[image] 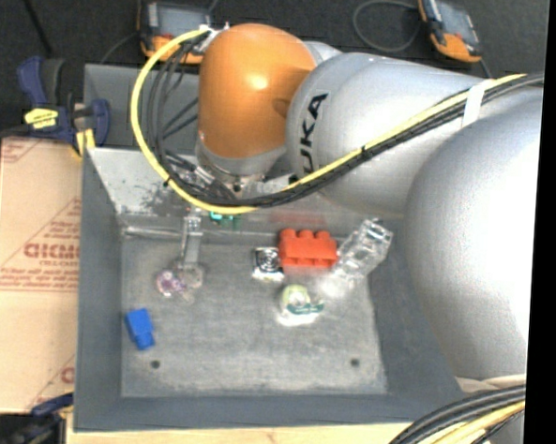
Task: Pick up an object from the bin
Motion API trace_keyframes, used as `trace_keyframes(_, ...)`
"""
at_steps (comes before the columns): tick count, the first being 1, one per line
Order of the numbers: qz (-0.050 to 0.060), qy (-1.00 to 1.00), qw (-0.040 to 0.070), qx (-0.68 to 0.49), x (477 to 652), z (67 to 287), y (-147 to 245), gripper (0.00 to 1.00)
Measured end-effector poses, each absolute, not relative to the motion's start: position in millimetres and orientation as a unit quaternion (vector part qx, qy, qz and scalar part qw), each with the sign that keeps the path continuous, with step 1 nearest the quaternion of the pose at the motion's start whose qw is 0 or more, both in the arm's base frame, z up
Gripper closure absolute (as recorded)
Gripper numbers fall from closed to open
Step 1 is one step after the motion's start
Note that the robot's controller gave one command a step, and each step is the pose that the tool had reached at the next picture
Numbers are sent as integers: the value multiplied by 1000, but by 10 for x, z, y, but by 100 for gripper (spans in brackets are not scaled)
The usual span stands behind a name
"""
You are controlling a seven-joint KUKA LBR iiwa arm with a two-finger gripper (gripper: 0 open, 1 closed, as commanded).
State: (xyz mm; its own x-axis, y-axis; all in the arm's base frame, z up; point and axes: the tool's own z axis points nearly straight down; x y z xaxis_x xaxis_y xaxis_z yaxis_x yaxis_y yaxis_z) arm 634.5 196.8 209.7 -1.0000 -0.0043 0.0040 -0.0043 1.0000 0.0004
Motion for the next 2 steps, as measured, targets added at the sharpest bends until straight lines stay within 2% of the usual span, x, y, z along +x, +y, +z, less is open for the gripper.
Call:
trace_keyframes(1, 2, -1000, -1, -12, 6464, 1830, 1199, 0)
trace_keyframes(2, 0, -987, 0, 160, 6400, 761, 1442, 0)
